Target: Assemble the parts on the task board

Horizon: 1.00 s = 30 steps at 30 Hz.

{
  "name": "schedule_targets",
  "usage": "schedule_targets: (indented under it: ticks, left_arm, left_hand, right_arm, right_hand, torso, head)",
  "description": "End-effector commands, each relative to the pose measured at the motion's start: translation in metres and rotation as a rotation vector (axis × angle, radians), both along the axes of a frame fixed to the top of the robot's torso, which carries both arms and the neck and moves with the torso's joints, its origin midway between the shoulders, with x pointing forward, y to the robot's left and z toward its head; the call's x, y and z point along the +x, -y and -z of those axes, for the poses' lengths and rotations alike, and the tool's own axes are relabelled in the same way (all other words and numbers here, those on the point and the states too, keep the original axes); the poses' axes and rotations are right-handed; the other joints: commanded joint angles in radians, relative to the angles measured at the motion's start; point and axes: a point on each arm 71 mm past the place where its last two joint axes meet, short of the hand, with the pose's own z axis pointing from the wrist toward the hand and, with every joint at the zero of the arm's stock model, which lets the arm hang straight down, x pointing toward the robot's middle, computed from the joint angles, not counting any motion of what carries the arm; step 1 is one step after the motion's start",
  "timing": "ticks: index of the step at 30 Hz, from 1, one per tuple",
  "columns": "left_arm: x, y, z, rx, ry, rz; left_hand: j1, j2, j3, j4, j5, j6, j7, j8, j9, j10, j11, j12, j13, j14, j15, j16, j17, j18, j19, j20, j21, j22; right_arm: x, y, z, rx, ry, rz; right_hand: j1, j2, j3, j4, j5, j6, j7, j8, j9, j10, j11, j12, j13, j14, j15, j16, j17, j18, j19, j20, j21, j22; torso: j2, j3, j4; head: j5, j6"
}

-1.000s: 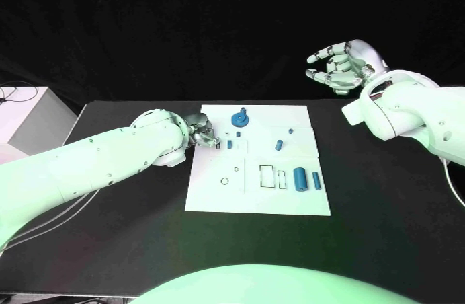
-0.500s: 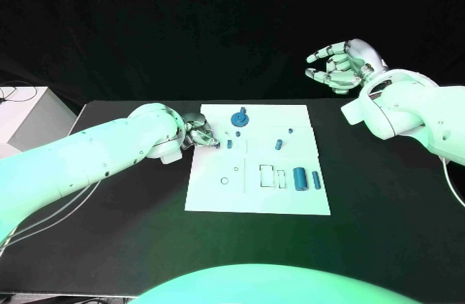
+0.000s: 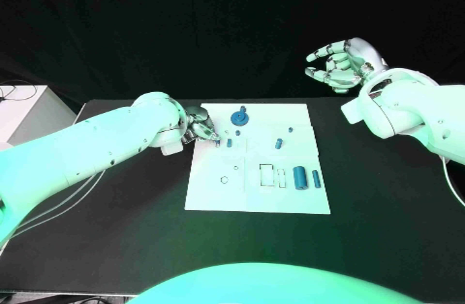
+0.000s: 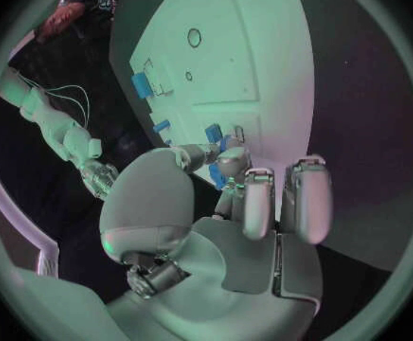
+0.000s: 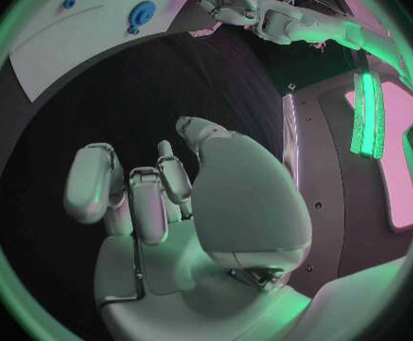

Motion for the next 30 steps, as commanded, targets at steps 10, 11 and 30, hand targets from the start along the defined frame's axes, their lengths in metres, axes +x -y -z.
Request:
schedule_targets:
  ticks: [10, 11, 30]
  left_arm:
    - [0.0018, 0.0063, -0.004, 0.011, 0.044, 0.033]
    - [0.0017, 0.0065, -0.0037, 0.013, 0.041, 0.036]
    - [0.0034, 0.0087, -0.0006, 0.026, 0.031, 0.034]
  left_hand:
    - [0.001, 0.006, 0.174, -0.17, 0.005, 0.0, -0.009, 0.002, -0.001, 0.005, -0.001, -0.004, 0.0, 0.104, -0.007, 0.003, 0.263, -0.017, 0.014, -0.008, 0.005, 0.073]
    - [0.001, 0.006, 0.174, -0.17, 0.005, 0.0, -0.009, 0.002, -0.001, 0.005, -0.001, -0.004, 0.0, 0.104, -0.007, 0.003, 0.263, -0.017, 0.014, -0.008, 0.005, 0.073]
    - [0.0, 0.006, 0.175, -0.172, 0.006, 0.002, -0.009, 0.001, -0.003, 0.006, -0.001, -0.005, -0.002, 0.104, -0.008, 0.003, 0.263, -0.017, 0.015, -0.008, 0.005, 0.074]
  right_arm:
    - [-0.0004, -0.0022, 0.0001, -0.006, 0.0, -0.017]
    - [-0.0003, -0.0022, 0.0001, -0.006, 0.0, -0.017]
    - [-0.0003, -0.0029, 0.0001, -0.006, 0.001, -0.018]
  right_hand:
    - [-0.009, 0.002, 0.003, 0.0, 0.003, -0.008, 0.0, 0.004, -0.001, -0.001, 0.0, -0.002, 0.0, 0.062, -0.001, -0.004, 0.089, 0.009, -0.006, 0.0, -0.004, -0.001]
    - [-0.009, 0.002, 0.003, 0.0, 0.003, -0.008, 0.0, 0.004, -0.001, -0.001, 0.0, -0.002, 0.0, 0.062, -0.001, -0.004, 0.089, 0.009, -0.006, 0.0, -0.004, -0.001]
    - [-0.009, 0.002, 0.003, 0.0, 0.003, -0.008, 0.0, 0.004, -0.001, -0.001, 0.0, -0.002, 0.0, 0.062, -0.001, -0.004, 0.089, 0.009, -0.006, 0.0, -0.004, -0.001]
  torso:
    - [-0.002, -0.0008, 0.0022]
    - [-0.002, -0.0008, 0.0021]
    - [-0.001, -0.002, 0.0013]
  head:
    - [0.0, -0.004]
    - [0.0, -0.005]
    - [0.003, -0.009]
